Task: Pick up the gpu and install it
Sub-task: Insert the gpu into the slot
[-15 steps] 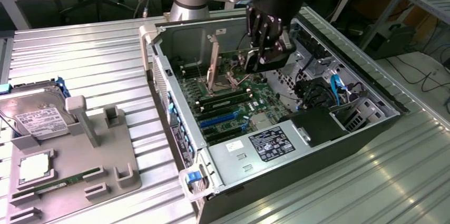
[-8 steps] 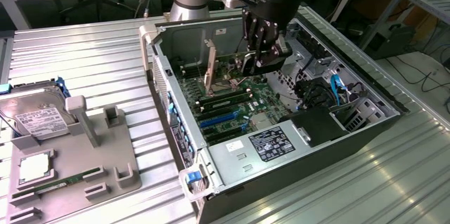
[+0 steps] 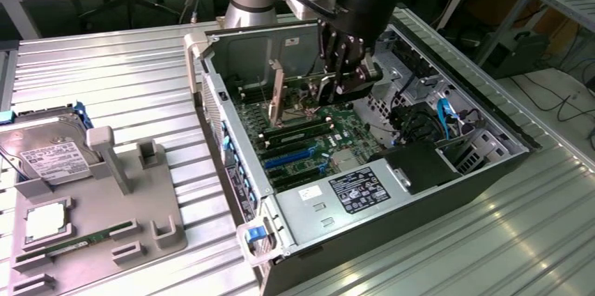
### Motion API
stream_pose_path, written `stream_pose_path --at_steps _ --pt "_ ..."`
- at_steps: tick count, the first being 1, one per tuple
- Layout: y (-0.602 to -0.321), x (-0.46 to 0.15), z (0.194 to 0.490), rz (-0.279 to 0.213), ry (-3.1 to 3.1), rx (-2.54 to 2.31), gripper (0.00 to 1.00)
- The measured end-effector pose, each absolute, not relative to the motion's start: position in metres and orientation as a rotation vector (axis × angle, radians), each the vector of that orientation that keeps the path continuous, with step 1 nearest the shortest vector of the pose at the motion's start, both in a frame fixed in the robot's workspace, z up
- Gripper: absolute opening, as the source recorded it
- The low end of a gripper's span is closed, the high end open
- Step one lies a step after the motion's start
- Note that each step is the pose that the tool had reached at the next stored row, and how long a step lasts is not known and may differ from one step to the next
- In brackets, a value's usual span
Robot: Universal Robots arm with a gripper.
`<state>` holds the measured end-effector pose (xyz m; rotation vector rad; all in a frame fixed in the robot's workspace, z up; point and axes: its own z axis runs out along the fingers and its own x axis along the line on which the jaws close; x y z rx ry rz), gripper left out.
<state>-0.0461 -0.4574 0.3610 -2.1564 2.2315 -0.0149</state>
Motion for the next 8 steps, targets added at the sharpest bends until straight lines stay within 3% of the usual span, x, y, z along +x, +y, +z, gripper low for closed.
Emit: stream_pose_path --at_steps 8 --pt "-0.457 -0.046 0.345 -0.014 2.232 -2.157 0.28"
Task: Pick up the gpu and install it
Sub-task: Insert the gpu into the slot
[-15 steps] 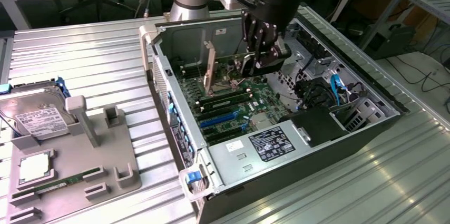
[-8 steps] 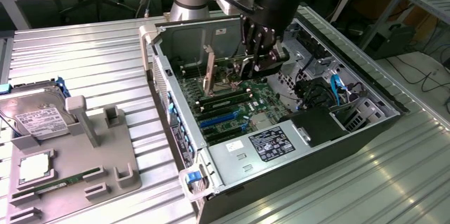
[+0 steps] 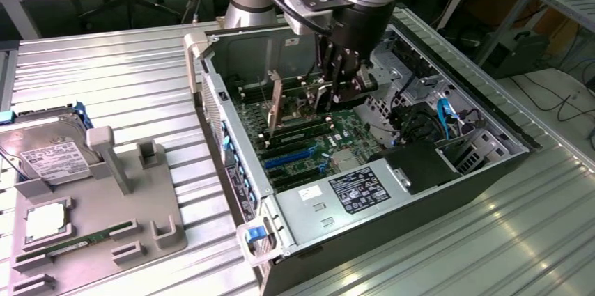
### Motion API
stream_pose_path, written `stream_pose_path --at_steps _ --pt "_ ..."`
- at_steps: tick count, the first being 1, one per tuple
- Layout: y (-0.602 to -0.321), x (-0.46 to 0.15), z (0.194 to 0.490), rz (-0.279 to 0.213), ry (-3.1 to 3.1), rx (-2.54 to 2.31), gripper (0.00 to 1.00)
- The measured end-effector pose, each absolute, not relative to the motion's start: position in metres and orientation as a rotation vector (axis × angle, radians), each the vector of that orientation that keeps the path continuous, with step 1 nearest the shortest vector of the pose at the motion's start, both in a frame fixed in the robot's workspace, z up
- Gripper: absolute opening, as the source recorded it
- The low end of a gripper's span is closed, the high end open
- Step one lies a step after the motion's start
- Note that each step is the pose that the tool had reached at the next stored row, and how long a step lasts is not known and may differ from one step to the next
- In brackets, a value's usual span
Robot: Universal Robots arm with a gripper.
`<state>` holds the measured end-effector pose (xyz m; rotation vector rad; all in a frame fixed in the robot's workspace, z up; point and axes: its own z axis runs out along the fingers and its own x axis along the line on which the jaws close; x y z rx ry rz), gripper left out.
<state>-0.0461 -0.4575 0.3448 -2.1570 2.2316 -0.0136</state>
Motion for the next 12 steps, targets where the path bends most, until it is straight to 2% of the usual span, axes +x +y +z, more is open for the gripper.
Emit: stream_pose_path --at_steps 12 --pt "-0.457 -0.046 0.319 -0.013 2.232 -2.157 0.28"
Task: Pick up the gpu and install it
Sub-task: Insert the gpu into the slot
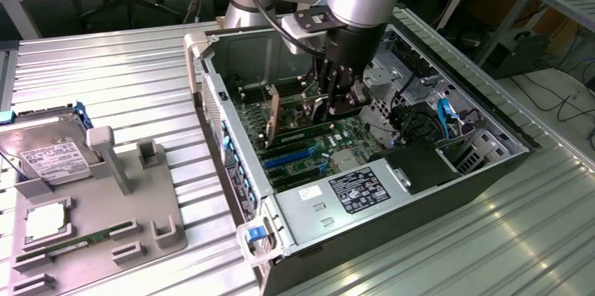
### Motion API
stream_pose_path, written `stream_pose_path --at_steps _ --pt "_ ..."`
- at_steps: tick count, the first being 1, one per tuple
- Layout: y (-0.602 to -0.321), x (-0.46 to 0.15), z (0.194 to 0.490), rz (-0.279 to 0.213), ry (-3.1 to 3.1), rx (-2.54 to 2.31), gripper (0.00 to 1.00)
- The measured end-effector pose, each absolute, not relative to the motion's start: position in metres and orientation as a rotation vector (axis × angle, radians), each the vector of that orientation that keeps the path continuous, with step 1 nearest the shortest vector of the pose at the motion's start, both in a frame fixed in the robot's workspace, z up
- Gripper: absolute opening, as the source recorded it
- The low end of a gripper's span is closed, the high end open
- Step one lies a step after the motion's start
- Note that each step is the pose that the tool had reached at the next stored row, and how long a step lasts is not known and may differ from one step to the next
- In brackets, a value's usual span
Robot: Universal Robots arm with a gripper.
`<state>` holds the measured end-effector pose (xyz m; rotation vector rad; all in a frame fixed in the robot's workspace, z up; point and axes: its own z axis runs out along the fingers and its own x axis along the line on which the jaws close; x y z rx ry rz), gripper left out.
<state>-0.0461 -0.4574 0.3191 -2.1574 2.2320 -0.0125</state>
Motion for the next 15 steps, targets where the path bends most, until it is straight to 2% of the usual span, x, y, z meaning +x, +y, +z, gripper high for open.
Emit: stream_pose_path --at_steps 15 --pt "-0.457 -0.046 0.297 -0.003 2.236 -2.161 0.28"
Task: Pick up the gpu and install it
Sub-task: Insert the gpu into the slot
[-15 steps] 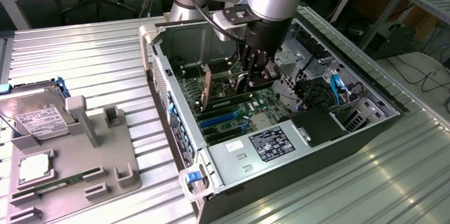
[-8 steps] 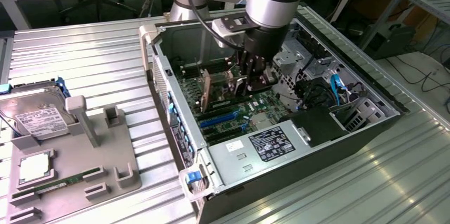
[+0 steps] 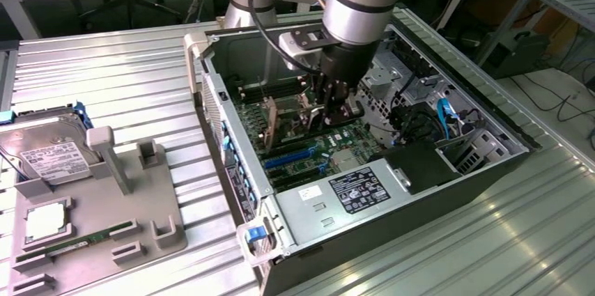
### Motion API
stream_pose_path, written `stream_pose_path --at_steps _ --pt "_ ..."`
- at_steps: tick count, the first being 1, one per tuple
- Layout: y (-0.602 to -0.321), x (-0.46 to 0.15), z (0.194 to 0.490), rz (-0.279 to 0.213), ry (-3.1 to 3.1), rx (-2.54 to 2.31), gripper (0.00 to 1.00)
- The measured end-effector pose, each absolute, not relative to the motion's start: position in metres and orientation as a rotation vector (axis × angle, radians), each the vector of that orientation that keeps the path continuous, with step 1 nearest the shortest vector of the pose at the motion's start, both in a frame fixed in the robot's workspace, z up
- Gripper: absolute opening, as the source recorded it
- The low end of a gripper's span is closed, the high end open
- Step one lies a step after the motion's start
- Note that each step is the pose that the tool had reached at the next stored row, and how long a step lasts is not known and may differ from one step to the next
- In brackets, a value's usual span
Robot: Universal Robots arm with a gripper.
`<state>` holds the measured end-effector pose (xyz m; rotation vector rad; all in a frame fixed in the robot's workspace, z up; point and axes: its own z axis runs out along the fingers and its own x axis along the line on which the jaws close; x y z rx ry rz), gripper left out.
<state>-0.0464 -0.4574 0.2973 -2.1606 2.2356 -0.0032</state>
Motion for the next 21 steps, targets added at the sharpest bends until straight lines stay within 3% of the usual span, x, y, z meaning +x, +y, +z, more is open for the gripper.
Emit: stream_pose_path --at_steps 21 --pt "-0.455 -0.067 0.281 -0.025 2.245 -2.141 0.28"
